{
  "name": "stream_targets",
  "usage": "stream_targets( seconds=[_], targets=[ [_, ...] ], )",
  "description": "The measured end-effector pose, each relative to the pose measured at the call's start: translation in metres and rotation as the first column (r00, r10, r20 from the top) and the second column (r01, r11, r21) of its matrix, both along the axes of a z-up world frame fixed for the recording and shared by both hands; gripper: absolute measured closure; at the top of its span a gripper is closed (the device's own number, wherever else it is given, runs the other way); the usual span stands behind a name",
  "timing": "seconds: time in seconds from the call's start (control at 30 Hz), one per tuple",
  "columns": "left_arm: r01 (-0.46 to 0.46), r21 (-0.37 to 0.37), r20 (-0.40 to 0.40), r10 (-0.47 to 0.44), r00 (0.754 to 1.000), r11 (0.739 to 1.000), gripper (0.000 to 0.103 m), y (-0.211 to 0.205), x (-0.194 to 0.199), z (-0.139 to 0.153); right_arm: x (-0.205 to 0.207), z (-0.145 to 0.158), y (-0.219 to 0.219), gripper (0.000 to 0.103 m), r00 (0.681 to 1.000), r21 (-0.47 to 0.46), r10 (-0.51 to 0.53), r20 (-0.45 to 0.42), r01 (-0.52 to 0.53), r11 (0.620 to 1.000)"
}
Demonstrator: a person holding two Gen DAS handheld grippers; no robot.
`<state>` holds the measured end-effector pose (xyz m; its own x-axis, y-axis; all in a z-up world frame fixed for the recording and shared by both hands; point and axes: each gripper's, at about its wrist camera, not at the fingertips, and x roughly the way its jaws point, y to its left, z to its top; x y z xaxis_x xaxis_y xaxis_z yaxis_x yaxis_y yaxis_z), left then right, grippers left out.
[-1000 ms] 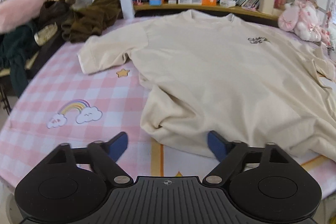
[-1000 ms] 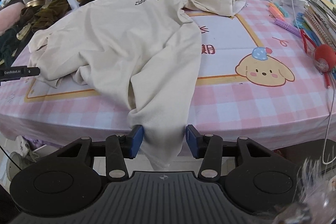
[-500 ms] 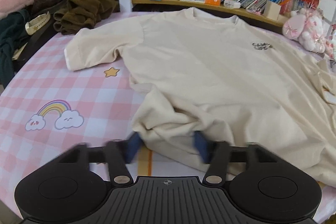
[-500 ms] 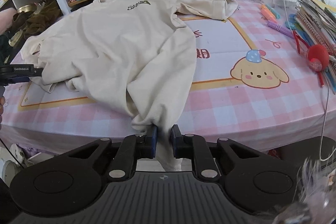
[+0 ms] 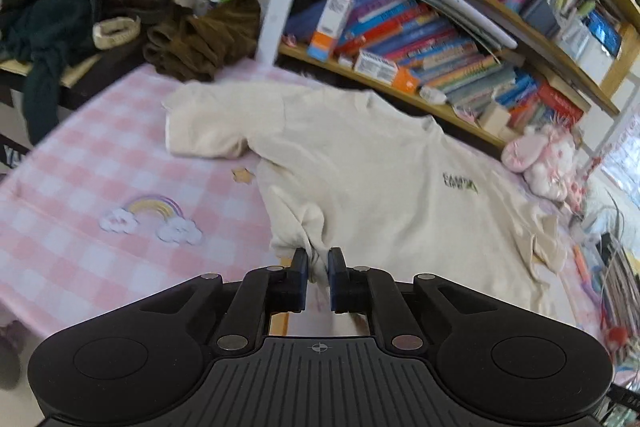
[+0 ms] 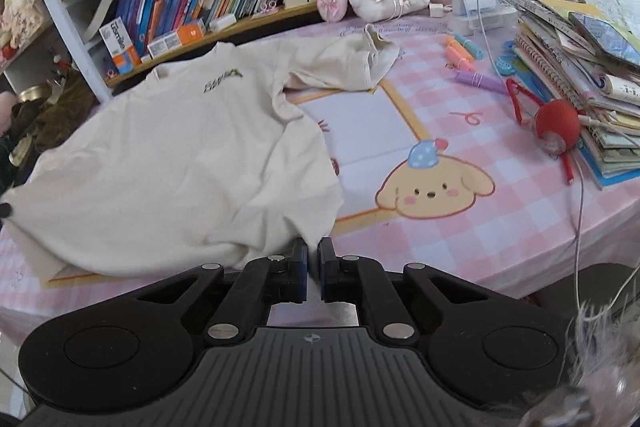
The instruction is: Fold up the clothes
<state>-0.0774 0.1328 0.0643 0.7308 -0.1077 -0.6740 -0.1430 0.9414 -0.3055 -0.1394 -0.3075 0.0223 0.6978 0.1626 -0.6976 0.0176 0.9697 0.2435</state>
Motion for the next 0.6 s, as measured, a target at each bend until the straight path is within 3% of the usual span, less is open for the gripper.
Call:
stream_targets(
  seconds=[0.07,0.2,0.4,0.6],
  targets=[
    [-0.026,0.028,-0.019,0.027,0.999,0.999,0.086,-0.002,0.003,0.002,0.003,-0.001,-0.001,0.097,1.000,-0.008,0.011,0.002,-0.011,1.000],
    [-0.041,0.141,-0.028,0.045,0.999,0.989,0.086,-0.012,-0.003,-0.001,0.005,-0.008,-0.001,0.097,1.000,-0.014,0.017,-0.003,-0.017,1.000],
    [-0.049,0.167,-0.084,0.064,0.994,0.985,0.077,0.000,-0.023,-0.018,0.006,-0.023,-0.001,0.097,0.999,-0.010,0.010,-0.041,-0.010,1.000],
    [-0.026,0.134,-0.144,0.046,0.988,0.991,0.054,0.002,-0.045,-0.047,0.010,-0.028,0.003,0.097,0.997,-0.039,0.037,-0.061,-0.040,0.998]
  ],
)
